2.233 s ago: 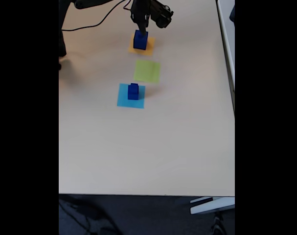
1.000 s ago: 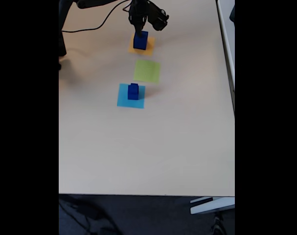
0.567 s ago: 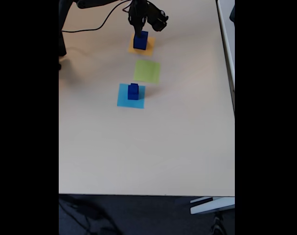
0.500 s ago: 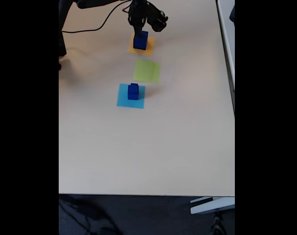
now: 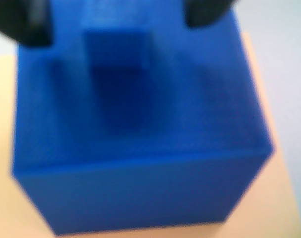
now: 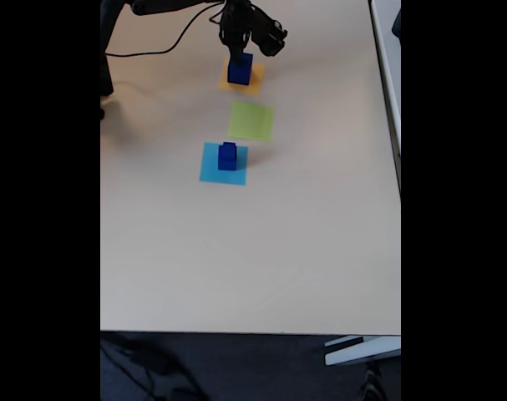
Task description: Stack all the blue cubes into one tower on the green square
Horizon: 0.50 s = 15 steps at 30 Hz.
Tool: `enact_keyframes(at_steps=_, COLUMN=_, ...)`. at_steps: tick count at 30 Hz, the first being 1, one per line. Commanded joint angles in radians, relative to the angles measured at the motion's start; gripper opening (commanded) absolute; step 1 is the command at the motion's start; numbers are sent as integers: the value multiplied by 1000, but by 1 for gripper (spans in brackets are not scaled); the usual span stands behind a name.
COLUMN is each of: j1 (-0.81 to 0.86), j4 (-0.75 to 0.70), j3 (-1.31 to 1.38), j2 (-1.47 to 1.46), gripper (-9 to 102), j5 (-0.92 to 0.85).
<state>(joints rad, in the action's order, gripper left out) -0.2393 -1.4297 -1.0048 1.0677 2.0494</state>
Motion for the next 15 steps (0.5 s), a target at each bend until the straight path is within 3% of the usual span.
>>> enact_keyframes(at_steps=1, j1=8, j4=21, j3=0, j2=35, gripper=12, j5=-9)
enact_keyframes(at_steps=15, j1=5, j4=41, j3=-11, j2=31, gripper=6, j5=-3)
